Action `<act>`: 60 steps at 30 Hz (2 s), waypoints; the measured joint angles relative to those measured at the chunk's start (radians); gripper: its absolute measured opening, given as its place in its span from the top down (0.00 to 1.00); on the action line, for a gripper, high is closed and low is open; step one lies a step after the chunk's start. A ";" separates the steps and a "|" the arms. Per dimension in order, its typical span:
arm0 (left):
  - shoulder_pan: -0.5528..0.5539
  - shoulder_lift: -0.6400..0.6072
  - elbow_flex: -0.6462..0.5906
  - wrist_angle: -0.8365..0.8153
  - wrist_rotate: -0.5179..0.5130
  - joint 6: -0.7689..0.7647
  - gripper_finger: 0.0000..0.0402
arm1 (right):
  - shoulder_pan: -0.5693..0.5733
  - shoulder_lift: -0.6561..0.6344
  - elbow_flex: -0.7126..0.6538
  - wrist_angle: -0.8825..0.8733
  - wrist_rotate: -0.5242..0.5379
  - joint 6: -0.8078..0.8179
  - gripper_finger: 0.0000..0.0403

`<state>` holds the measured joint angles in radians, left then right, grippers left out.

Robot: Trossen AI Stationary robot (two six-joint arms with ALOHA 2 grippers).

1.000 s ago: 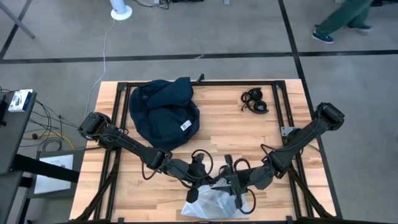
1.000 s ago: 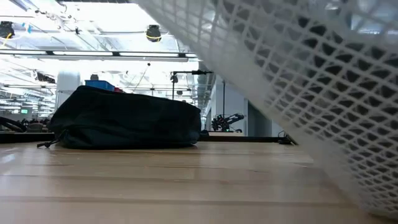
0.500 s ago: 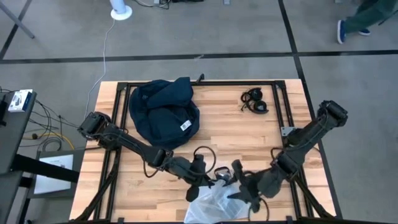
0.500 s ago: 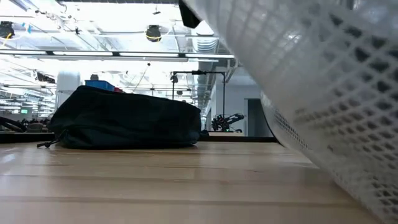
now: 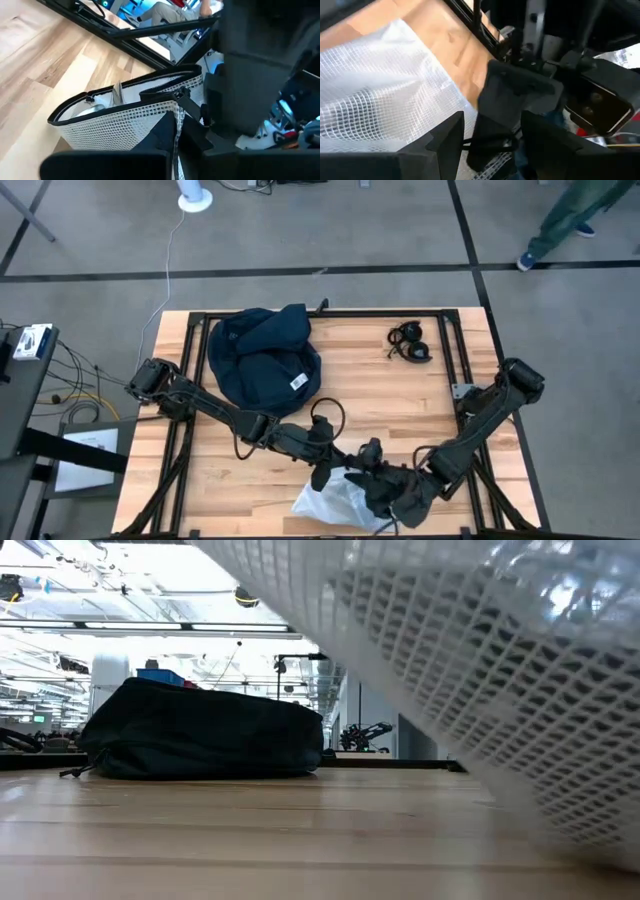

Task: Unpack backpack
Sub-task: Close the white zip lock bag

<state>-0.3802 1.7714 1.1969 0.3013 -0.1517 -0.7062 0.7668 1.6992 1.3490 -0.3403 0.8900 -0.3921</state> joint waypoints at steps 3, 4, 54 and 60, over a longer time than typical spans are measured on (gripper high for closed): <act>0.010 0.000 0.000 0.002 -0.005 -0.023 1.00 | 0.023 0.007 0.001 -0.009 0.036 -0.007 0.54; 0.015 0.000 0.000 0.002 -0.006 -0.030 1.00 | 0.031 0.009 0.001 -0.020 0.052 -0.010 0.54; 0.045 -0.002 0.001 0.087 0.025 -0.120 1.00 | 0.050 0.089 -0.001 -0.001 0.374 -0.246 0.99; 0.045 -0.002 0.001 0.070 -0.006 -0.102 1.00 | 0.085 0.085 0.000 0.048 0.387 -0.119 1.00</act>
<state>-0.3348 1.7699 1.1976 0.3709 -0.1574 -0.8082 0.8517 1.7847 1.3487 -0.2919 1.2765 -0.5114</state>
